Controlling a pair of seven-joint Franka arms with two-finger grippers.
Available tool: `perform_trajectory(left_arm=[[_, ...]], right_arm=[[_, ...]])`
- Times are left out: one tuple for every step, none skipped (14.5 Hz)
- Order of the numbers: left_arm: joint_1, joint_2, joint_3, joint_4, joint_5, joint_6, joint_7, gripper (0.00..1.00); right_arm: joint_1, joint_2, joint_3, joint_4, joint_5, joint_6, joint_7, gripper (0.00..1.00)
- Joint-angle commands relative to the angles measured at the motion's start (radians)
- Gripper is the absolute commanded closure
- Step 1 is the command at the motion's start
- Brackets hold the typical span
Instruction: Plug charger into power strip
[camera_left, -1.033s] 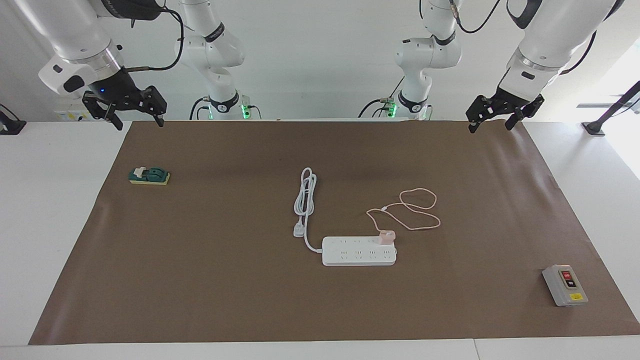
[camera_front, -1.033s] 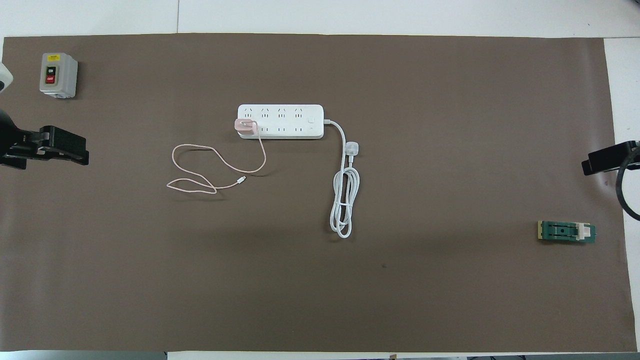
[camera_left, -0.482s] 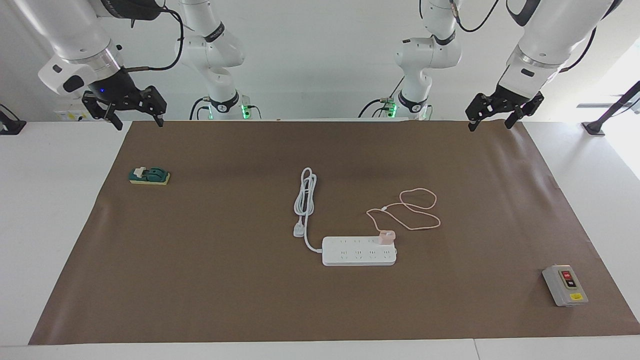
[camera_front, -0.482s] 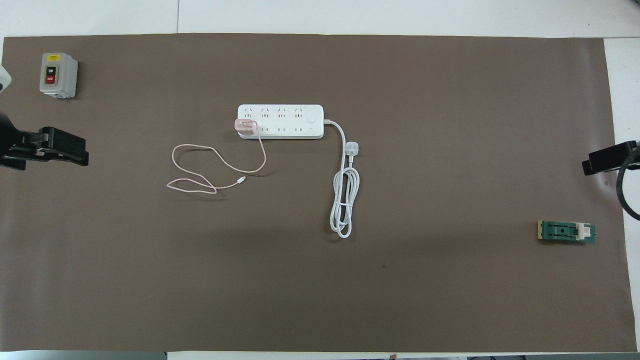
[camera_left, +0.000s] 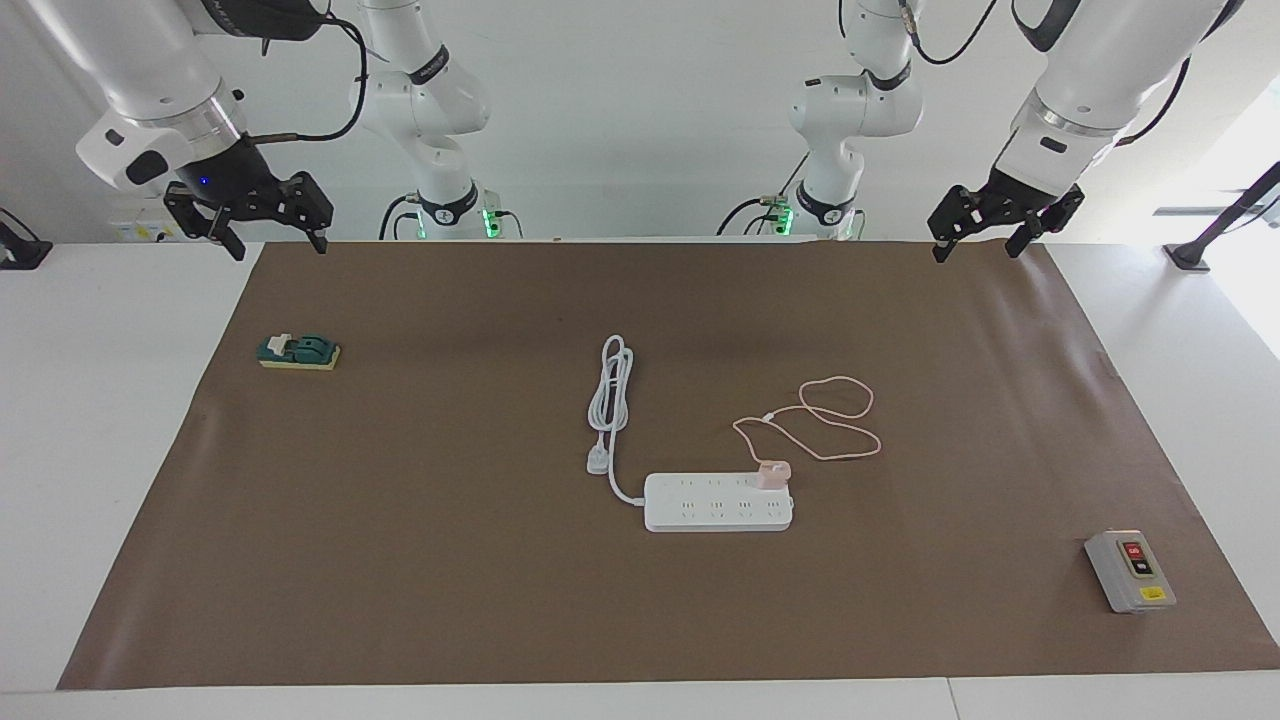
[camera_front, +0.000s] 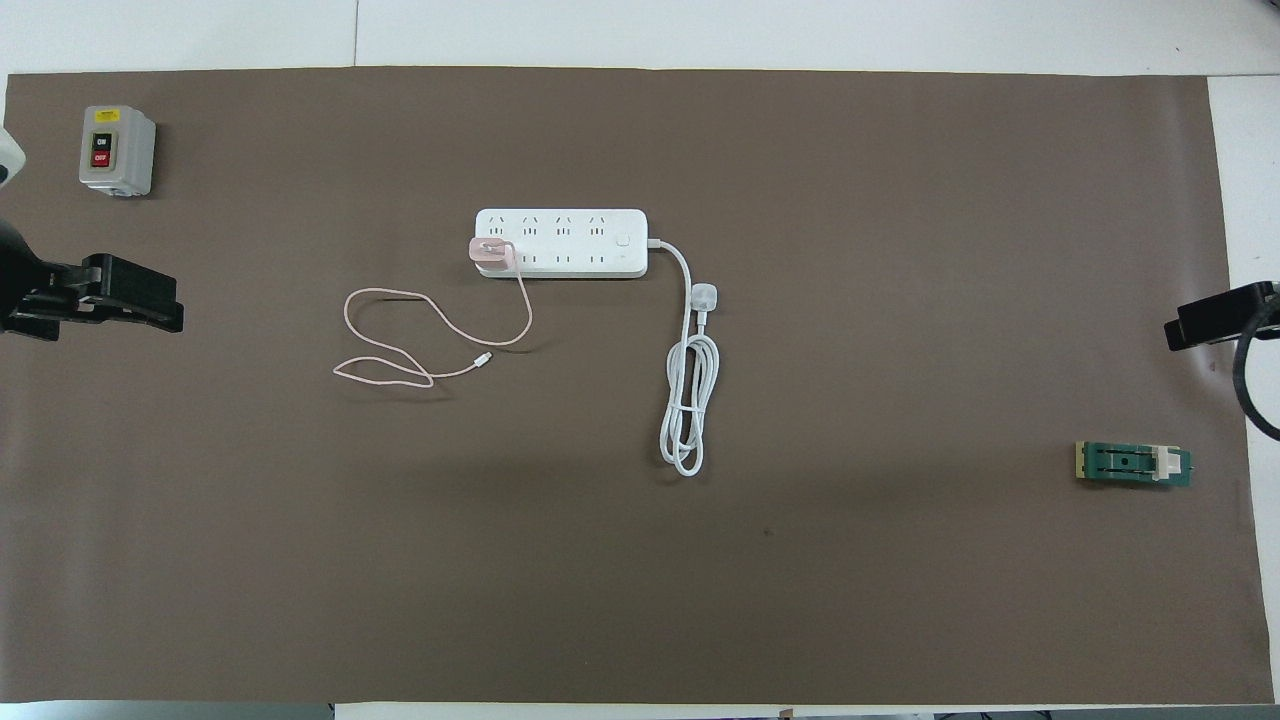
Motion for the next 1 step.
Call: perform_trajectory(left_arm=[[-0.006, -0.033, 0.004, -0.036, -0.012, 0.0, -0.002, 0.0]], right_arm=[[-0.01, -0.024, 0.003, -0.025, 0.017, -0.002, 0.022, 0.0]])
